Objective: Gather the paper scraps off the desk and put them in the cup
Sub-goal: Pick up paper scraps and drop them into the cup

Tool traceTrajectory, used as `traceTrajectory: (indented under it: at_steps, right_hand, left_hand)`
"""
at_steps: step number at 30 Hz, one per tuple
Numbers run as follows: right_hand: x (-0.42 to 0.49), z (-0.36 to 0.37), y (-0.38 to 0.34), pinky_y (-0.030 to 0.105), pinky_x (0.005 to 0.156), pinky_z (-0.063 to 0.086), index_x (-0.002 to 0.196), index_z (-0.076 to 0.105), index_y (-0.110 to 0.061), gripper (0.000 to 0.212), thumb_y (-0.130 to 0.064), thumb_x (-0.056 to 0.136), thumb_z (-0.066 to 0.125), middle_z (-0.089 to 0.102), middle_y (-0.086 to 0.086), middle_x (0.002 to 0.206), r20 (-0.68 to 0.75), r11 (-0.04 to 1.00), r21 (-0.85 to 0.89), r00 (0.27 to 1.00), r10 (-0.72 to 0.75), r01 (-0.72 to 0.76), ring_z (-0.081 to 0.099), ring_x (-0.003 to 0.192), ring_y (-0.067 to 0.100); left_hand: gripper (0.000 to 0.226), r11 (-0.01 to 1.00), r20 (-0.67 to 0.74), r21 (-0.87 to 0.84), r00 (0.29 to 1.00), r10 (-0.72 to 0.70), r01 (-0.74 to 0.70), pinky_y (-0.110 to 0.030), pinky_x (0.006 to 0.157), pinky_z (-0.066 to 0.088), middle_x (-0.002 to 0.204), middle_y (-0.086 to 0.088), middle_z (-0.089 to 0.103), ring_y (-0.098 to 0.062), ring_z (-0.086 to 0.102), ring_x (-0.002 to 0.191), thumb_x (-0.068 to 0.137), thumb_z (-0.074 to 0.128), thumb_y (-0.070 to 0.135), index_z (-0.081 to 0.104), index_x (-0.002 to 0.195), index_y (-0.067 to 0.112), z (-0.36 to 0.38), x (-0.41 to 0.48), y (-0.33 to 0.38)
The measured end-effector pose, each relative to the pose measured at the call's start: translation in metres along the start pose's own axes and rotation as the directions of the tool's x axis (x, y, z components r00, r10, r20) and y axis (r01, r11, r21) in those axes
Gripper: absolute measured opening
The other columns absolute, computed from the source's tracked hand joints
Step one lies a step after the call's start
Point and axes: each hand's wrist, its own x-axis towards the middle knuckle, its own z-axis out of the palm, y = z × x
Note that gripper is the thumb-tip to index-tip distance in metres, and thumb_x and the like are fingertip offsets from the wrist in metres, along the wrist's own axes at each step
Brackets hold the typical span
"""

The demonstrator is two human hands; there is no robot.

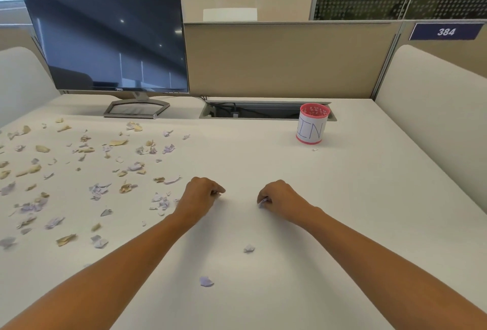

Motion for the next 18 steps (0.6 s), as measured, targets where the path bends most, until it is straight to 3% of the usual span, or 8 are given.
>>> traceTrajectory:
  at_steps: [2,9,18]
  right_hand:
    - [0.003,-0.009,0.012,0.019,0.074,0.037,0.104,0.069,-0.002,0.022,-0.008,0.087,0.056,0.069,0.013,0.108,-0.025,1.0,0.006,0.999,0.031,-0.031,0.061,0.102,0.024]
    - [0.015,-0.051,0.057,0.021,0.077,0.042,0.1,0.069,-0.003,0.018,-0.007,0.088,0.056,0.07,0.012,0.105,-0.133,0.992,-0.025,0.984,0.119,-0.123,0.063,0.097,0.025]
    - [0.046,-0.116,0.108,0.031,0.087,0.048,0.107,0.068,-0.009,0.022,-0.015,0.087,0.061,0.066,0.013,0.113,-0.361,0.955,-0.016,0.892,0.271,-0.297,0.061,0.1,0.029]
  left_hand:
    - [0.021,1.0,0.023,-0.028,1.0,-0.009,0.01,-0.019,0.092,0.044,0.108,-0.01,0.072,-0.02,0.065,0.104,0.088,0.056,0.003,0.072,0.102,0.005,0.001,0.011,0.011]
    - [0.027,0.984,0.106,-0.16,0.993,-0.056,0.073,-0.021,0.071,0.048,0.1,-0.014,0.072,-0.023,0.068,0.089,0.077,0.062,-0.008,0.073,0.098,0.006,0.004,0.071,0.066]
    - [0.022,0.924,0.078,-0.381,0.997,-0.015,0.044,-0.033,0.088,0.054,0.11,-0.017,0.067,-0.027,0.062,0.096,0.08,0.063,-0.007,0.07,0.101,-0.001,0.014,0.161,0.152]
